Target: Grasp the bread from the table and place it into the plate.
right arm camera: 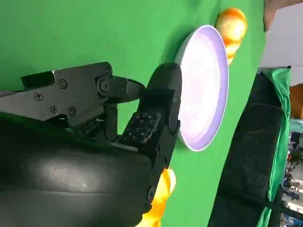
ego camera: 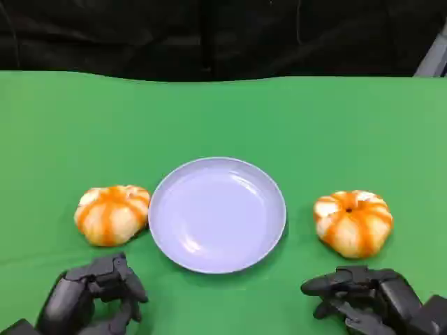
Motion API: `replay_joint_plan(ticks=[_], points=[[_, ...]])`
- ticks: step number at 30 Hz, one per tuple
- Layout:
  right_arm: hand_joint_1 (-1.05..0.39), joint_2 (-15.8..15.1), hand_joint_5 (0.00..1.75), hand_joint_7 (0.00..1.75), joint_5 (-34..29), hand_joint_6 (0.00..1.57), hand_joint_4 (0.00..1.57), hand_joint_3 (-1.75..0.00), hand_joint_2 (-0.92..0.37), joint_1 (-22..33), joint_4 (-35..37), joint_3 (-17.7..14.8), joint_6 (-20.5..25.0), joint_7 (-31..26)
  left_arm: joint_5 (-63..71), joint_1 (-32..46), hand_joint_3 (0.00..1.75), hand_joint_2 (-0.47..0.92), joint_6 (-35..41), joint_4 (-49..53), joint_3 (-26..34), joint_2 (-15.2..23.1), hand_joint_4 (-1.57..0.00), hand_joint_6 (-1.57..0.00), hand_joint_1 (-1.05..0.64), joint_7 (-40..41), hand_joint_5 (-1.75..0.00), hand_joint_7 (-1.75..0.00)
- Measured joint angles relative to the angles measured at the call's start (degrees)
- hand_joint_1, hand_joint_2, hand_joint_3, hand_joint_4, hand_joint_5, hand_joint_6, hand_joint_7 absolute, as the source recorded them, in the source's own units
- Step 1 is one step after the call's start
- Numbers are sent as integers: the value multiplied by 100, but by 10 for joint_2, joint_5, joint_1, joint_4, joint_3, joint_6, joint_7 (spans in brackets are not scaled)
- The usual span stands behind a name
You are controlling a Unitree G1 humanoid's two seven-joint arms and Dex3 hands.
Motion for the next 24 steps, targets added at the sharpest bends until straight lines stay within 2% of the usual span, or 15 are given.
replay_joint_plan(ticks=[21,22,24], points=[[-10,0,108,21,-1,116,83,-36,-92,-1,1,0,0,0,1,0,117,58,0,0,0,0,-84,-86,9,0,-158,-137],[-10,0,108,21,-1,116,83,-36,-92,-1,1,0,0,0,1,0,113,59,0,0,0,0,-85,-87,11,0,-149,-130],[-10,0,108,21,-1,116,83,-37,-92,-1,1,0,0,0,0,0,111,60,0,0,0,0,-86,-88,12,0,-144,-126]])
